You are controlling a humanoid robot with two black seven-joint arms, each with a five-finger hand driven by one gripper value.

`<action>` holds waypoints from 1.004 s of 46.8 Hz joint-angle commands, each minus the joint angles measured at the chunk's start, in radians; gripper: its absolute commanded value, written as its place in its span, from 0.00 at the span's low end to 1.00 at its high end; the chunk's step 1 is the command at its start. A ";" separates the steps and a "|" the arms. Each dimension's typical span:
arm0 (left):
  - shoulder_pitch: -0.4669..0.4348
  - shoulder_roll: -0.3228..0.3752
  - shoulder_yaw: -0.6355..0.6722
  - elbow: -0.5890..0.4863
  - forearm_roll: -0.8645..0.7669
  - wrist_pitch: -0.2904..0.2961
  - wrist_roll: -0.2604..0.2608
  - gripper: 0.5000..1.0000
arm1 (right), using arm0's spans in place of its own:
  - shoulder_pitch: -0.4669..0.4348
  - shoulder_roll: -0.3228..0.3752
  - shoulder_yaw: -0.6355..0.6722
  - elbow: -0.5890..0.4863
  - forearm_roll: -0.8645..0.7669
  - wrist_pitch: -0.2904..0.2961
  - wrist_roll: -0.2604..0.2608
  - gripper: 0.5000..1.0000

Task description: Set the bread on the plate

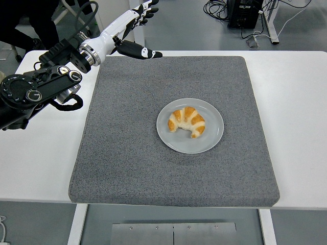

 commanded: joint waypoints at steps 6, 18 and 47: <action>0.058 0.009 -0.099 0.014 -0.170 -0.011 0.002 0.96 | 0.000 0.000 0.000 0.000 0.000 0.000 0.000 1.00; 0.166 -0.008 -0.214 0.109 -0.198 -0.031 -0.001 0.96 | 0.000 0.000 0.000 0.000 0.000 0.000 0.000 1.00; 0.265 -0.128 -0.345 0.408 -0.259 -0.207 -0.095 0.96 | 0.000 0.000 0.000 0.000 0.000 0.000 0.000 1.00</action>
